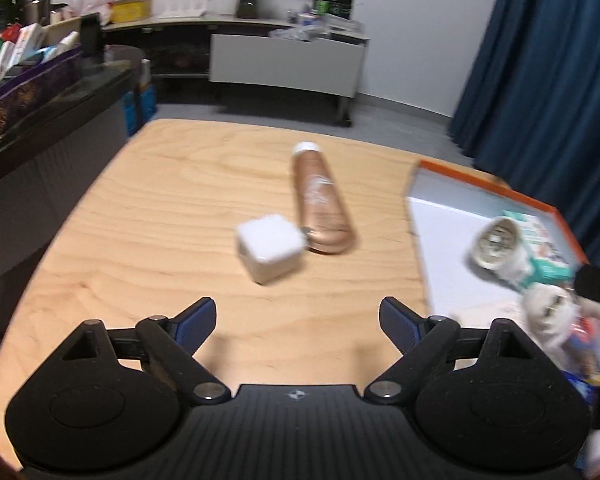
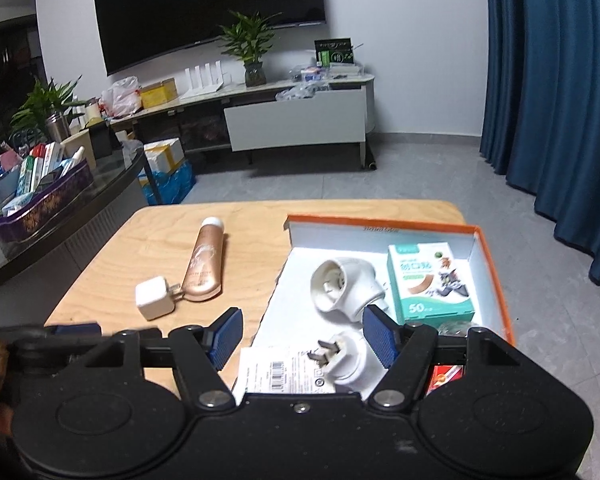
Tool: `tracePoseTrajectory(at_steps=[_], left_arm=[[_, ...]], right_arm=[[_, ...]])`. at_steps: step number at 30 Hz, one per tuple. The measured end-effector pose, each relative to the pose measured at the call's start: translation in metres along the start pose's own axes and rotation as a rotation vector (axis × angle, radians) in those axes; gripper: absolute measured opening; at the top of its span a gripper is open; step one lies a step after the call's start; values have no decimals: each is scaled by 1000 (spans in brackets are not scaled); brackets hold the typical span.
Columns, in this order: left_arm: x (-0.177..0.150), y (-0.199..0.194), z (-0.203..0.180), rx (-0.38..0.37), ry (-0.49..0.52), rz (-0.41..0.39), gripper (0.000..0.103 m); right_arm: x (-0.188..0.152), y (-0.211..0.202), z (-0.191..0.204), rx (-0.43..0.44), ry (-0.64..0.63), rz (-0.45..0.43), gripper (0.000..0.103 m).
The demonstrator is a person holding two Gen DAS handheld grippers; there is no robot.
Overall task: Organize rigid objects
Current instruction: 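Grasp the white cube charger with the left tool while the right tool grasps the bronze bottle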
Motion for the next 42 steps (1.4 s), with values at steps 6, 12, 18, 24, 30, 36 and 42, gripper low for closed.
tracePoseTrajectory(at_steps=[6, 12, 18, 24, 30, 36, 42], left_arm=[[19, 32, 4, -60, 200, -106, 99], [27, 59, 9, -182, 409, -115, 88], [13, 78, 7, -266, 464, -64, 56], [13, 73, 26, -240, 309, -52, 42], [26, 38, 49, -172, 200, -97, 42], [31, 19, 61, -126, 153, -163, 42], [37, 28, 66, -127, 82, -172, 42]], right_arm=[[-2, 6, 2, 7, -4, 11, 80], [1, 9, 0, -2, 2, 12, 80], [7, 21, 11, 3, 1, 27, 80], [17, 42, 33, 42, -13, 42, 80], [26, 90, 69, 101, -21, 85, 80], [31, 165, 111, 103, -83, 142, 79], [31, 234, 122, 67, -73, 213, 70]])
Point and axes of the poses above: each gripper's, at about its wrist camera, not at the fingertips, and y roughly the way its jaws point, z to its left, x to its top, the point moved 4 cm from there along y, roughly the way its jaws point, and after that the axes turned 7 degrees about -z, right-handed, at the moved point
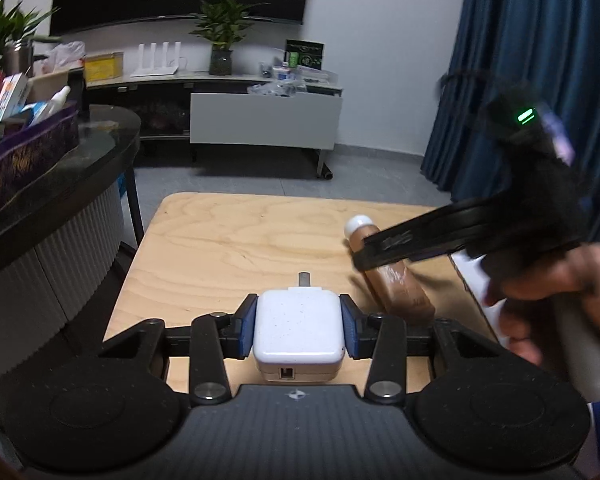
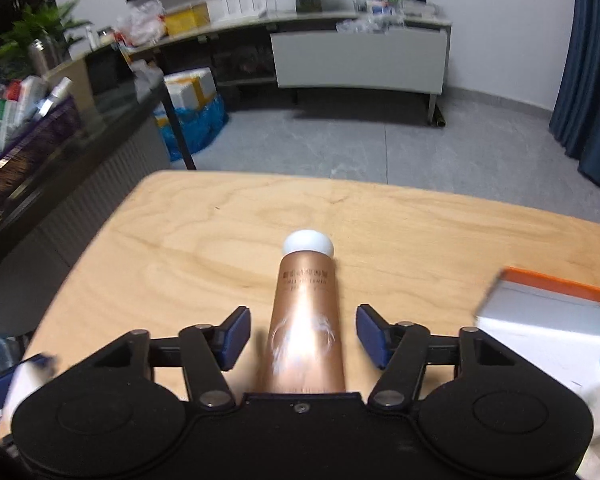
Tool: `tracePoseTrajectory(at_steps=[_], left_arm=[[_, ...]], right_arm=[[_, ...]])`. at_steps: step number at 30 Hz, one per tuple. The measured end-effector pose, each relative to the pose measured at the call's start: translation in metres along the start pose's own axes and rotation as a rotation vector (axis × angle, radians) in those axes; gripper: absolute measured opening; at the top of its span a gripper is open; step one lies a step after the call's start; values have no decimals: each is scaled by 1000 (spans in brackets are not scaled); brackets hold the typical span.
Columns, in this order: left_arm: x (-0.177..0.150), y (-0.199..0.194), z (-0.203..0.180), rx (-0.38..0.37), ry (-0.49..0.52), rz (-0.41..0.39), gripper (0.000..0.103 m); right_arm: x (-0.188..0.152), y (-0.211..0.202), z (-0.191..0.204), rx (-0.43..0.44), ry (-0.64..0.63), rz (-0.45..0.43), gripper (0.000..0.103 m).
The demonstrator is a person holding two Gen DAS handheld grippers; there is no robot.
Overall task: Organize rigid objects
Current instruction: 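Grasp the white cube charger with the left tool while the right tool grasps the bronze bottle, then carry the white charger and bronze bottle over the open box with both tools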
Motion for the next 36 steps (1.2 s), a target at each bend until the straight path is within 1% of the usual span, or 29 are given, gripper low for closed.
tracePoseTrajectory(at_steps=[1, 3, 4, 5, 7, 9, 12, 18, 21, 25, 29, 34, 36], left_arm=[[0, -2, 3, 2, -4, 0, 42], [2, 0, 4, 7, -10, -7, 42], [2, -1, 5, 9, -16, -9, 42], [2, 0, 5, 9, -25, -12, 42], [1, 0, 5, 9, -35, -14, 42], [1, 1, 5, 12, -37, -15, 42], [0, -1, 4, 18, -40, -17, 42], [3, -11, -1, 1, -37, -25, 42], [8, -20, -10, -9, -39, -21, 42], [16, -41, -34, -34, -27, -44, 42], [23, -61, -66, -66, 3, -65, 42], [29, -77, -106, -130, 12, -82, 42], [28, -79, -120, -152, 4, -80, 42]], right_arm=[[0, 7, 1, -3, -8, 5, 66], [1, 15, 4, -27, -52, -22, 55], [2, 15, 6, -29, -57, -35, 47], [2, 15, 5, -33, -46, -37, 46], [0, 12, 5, -43, -50, -47, 45], [-2, 1, 5, -50, -60, -75, 45], [-2, -24, 2, -15, -14, -110, 45], [-3, -96, -11, 1, 29, -234, 45], [-4, -131, -18, -5, 24, -274, 45], [-6, -180, -33, -18, 47, -330, 45], [-12, -230, -56, -41, 78, -375, 45], [-34, -288, -94, -111, 100, -430, 45], [-45, -306, -112, -133, 128, -436, 45]])
Point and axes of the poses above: each gripper's, at about its wrist camera, not at the fingertips, and y roughly the way its jaws point, z to its left, x to its top, the point moved 4 cm from there along y, roughly the way its jaws point, and after that the axes turned 7 degrees about -z, right-handed, at the moved point
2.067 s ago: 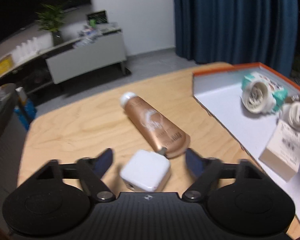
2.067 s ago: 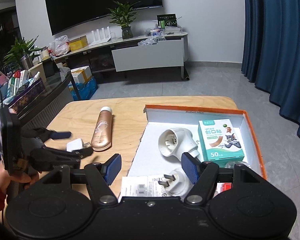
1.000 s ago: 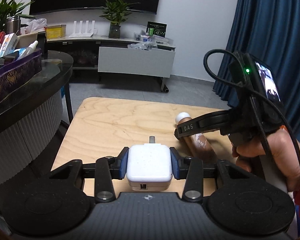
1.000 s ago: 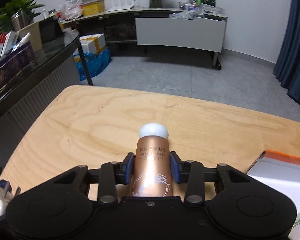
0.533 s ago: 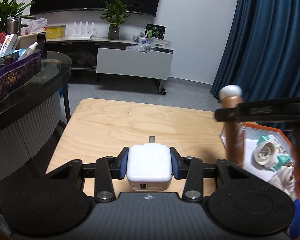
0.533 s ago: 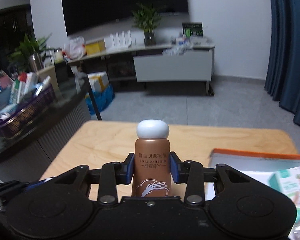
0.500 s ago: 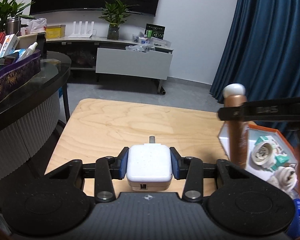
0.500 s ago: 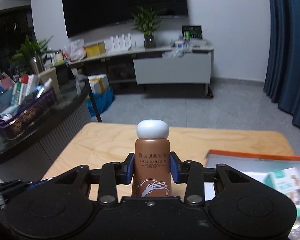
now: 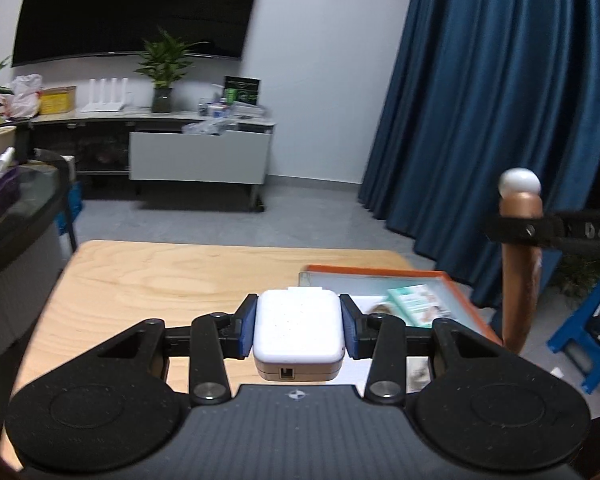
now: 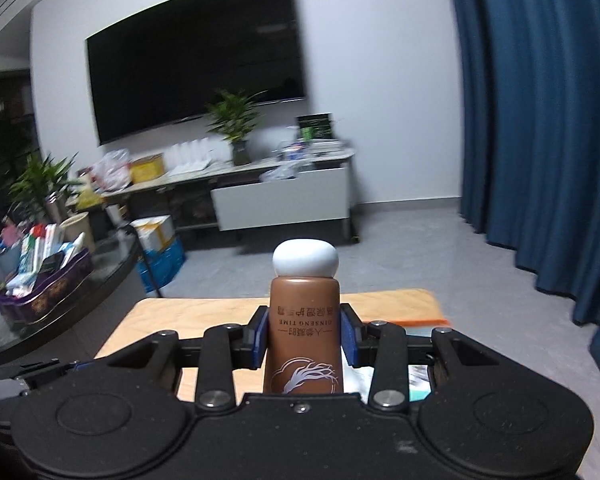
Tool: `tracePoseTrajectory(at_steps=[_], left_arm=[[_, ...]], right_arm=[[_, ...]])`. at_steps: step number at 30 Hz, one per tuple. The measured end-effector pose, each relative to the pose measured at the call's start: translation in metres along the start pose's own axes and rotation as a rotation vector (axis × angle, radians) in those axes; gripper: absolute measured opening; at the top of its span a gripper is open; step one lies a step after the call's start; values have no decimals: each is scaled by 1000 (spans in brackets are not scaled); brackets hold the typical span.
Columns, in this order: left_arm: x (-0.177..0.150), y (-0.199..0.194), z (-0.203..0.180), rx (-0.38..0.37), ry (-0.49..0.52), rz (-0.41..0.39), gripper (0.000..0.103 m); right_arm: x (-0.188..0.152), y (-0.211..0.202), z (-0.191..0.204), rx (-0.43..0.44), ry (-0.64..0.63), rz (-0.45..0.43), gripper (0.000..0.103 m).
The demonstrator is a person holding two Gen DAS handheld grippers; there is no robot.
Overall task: Organize rigid objects
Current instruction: 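Carry the white charger and bronze bottle over the open box with both tools, then hold the white charger and bronze bottle above the open box with both tools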
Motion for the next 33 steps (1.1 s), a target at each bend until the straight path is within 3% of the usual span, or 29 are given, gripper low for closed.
tracePoseTrajectory(at_steps=[11, 21, 33], left_arm=[[-15, 3, -54, -67, 14, 31, 42], [-32, -2, -67, -49, 27, 43, 42], [-34, -11, -79, -39, 22, 25, 42]], right_arm=[[-26, -56, -69, -77, 73, -6, 45], [-53, -67, -83, -54, 94, 19, 45], [-59, -76, -90, -54, 80, 18, 45]])
Point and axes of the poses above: each gripper's, at about its wrist camera, not at the fingertips, and y roughly the way its jaws point, z to its left, x to its top, the point moved 4 cm from there along y, roughly the way its jaws point, and after that the axes turned 7 degrees about -z, right-handed, at the moved point
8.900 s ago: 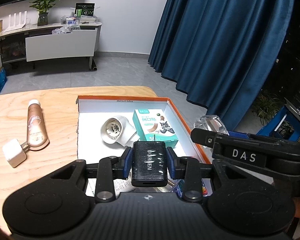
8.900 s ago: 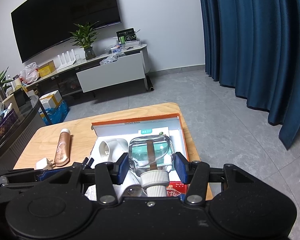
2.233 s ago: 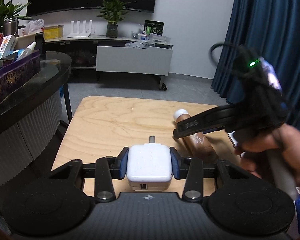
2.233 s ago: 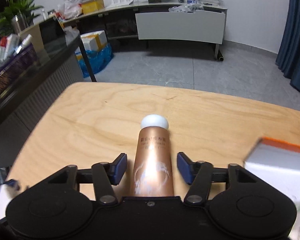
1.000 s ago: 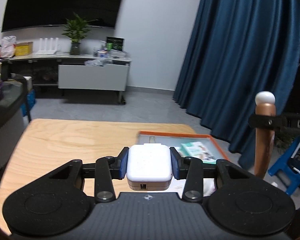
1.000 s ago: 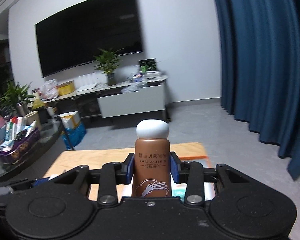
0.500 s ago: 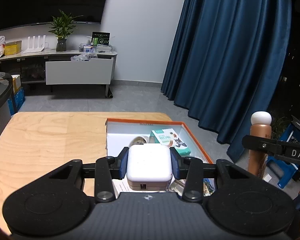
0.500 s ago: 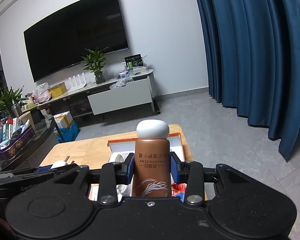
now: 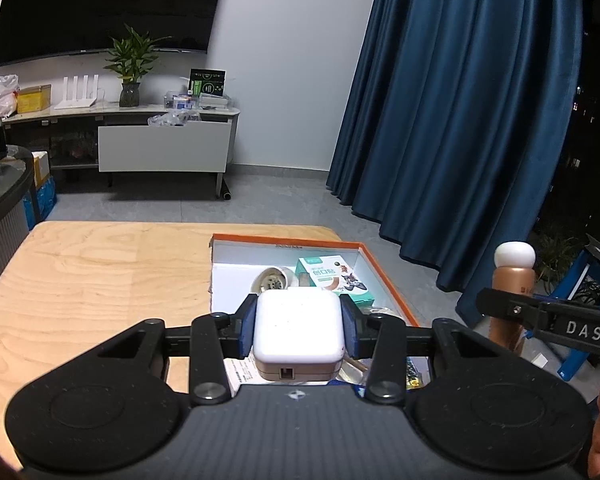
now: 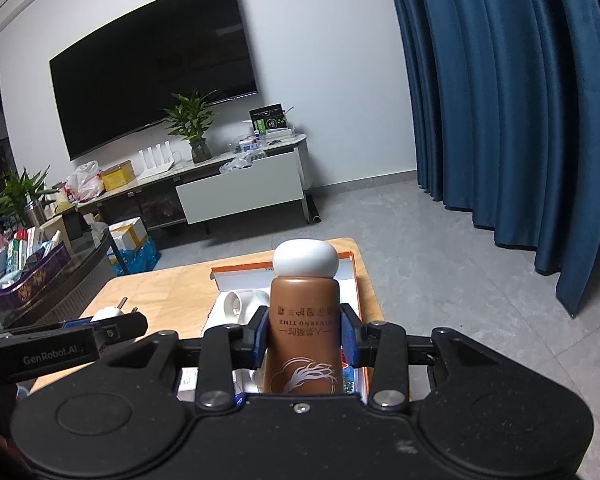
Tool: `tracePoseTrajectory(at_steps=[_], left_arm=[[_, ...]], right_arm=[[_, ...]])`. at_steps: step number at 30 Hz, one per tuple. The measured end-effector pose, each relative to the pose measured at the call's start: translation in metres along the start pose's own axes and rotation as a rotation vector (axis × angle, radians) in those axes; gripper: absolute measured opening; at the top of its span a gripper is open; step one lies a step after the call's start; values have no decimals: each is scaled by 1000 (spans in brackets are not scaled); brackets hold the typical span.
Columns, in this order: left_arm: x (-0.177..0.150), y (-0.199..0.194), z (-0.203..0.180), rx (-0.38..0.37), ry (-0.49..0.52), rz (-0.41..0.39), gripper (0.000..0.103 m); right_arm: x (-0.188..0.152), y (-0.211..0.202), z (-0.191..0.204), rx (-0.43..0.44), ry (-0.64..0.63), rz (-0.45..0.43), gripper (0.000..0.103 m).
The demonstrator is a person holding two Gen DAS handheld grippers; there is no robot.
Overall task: Organize rigid objects
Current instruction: 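Hold the white charger and bronze bottle above the open box with both tools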
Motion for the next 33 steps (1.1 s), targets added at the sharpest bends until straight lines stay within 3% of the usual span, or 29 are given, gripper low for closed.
tracePoseTrajectory(at_steps=[19, 33], left_arm=[[-5, 0, 1, 46, -9, 14, 42], [-19, 5, 0, 62, 21, 76, 42]], right_arm=[[-6, 14, 9, -8, -44, 27, 45], [-15, 31, 12, 5, -61, 60, 45]])
Point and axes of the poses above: each gripper's, at about its wrist camera, not at the fingertips, and y roughly the way its jaws point, z to its left, x to its top, the point moved 4 cm from there along y, roughly the way its jaws point, and after that the axes turned 7 degrees about -z, right-handed, at the moved point
